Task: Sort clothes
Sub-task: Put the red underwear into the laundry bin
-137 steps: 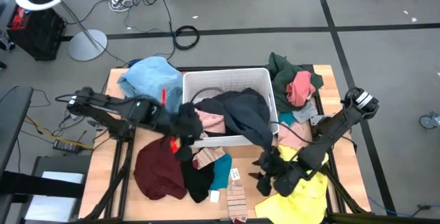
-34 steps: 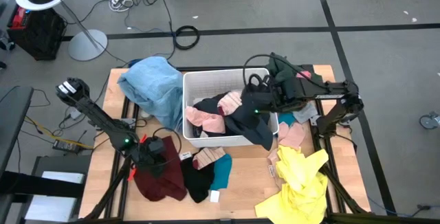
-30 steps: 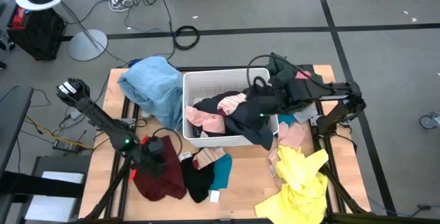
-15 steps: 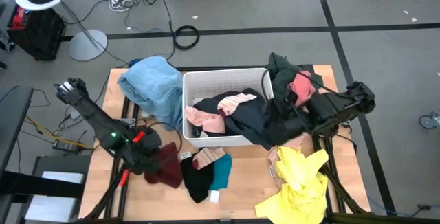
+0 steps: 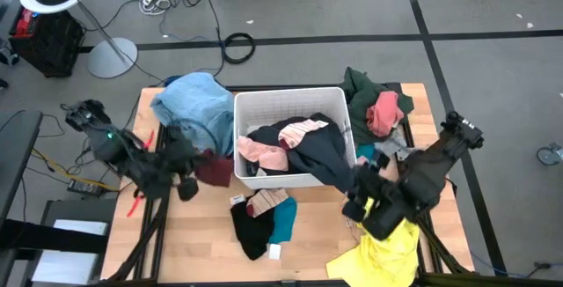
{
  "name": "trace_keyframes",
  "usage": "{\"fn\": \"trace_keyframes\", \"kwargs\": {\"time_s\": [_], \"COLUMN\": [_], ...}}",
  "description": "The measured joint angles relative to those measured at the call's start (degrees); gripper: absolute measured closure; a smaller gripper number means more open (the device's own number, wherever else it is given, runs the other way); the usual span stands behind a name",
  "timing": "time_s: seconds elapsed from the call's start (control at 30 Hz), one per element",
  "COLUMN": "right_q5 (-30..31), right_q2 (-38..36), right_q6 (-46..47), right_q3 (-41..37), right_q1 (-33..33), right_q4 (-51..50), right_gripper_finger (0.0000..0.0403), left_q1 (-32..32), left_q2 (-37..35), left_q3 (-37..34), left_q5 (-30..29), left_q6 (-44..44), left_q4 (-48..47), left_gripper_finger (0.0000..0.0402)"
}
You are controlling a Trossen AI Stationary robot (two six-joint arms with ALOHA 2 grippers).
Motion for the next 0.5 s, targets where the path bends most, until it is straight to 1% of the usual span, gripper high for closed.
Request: {"fn": "trace_keyframes", "kwargs": {"time_s": [0.07, 0.13, 0.3, 0.4, 0.5], "right_q5": [-1.0, -1.1, -1.4, -2.3, -2.1], "right_q2": [0.1, 0.0, 0.1, 0.1, 0.0], "right_q6": [3.0, 5.7, 7.9, 7.9, 7.9], "right_q3": [-4.2, -8.0, -16.6, -20.9, -24.5], "right_q1": [1.8, 3.4, 5.0, 5.0, 4.8], "right_q4": [2.7, 6.7, 19.6, 27.3, 33.8], "right_gripper_finger": [0.0227, 0.0229, 0.0239, 0.0246, 0.0252], "left_q1": [3.2, 6.6, 15.6, 21.4, 26.8], "left_q2": [0.0, 0.0, 0.2, 0.7, 2.0], "left_q3": [2.6, 4.5, 7.3, 7.9, 8.2], "left_q5": [-0.1, 1.0, 9.0, 14.2, 18.0], "left_q6": [5.4, 12.2, 28.2, 34.5, 37.3], "left_q4": [2.3, 6.3, 19.4, 27.0, 32.4], "left_gripper_finger": [0.0401, 0.0401, 0.0401, 0.0401, 0.0401]}}
